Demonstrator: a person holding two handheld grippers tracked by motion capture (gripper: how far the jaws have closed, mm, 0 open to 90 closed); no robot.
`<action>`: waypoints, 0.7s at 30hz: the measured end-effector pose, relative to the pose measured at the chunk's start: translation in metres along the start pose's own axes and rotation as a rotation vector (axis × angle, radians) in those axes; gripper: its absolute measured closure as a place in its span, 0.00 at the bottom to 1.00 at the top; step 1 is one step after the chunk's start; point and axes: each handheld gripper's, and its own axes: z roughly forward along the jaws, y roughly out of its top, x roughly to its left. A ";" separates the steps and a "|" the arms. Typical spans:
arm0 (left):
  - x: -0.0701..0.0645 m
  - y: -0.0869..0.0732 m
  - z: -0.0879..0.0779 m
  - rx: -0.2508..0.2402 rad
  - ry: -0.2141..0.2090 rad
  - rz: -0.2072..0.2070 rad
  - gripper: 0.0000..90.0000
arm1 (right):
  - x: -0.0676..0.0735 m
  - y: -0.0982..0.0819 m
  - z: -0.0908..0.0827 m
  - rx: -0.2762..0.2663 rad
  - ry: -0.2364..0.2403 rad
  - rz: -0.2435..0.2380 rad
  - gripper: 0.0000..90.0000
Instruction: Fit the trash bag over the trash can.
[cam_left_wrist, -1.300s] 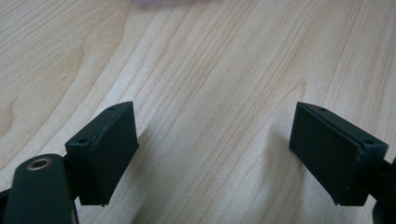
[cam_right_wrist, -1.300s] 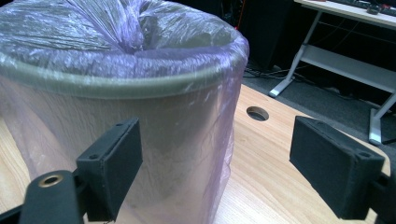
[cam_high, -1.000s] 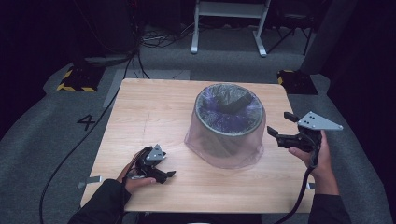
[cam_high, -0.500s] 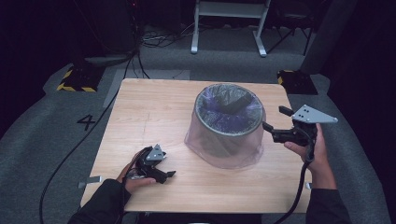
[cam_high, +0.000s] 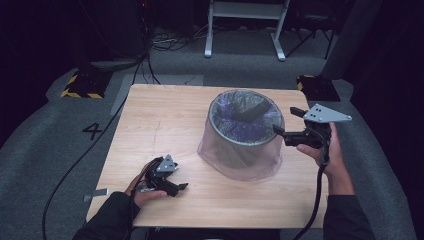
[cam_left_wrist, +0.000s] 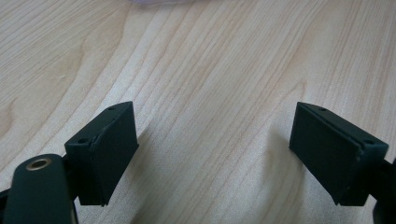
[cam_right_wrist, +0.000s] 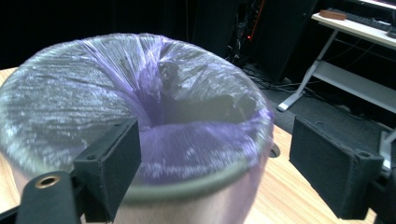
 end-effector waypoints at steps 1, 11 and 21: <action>0.000 0.000 0.000 0.000 0.000 0.000 0.16 | 0.000 0.001 0.002 0.003 0.002 -0.002 0.19; 0.001 0.000 0.000 0.002 -0.004 0.006 0.16 | 0.004 0.015 0.024 0.035 0.020 -0.016 0.18; 0.001 0.000 -0.001 0.002 -0.008 0.009 0.16 | 0.006 0.027 0.047 0.067 0.055 -0.022 0.18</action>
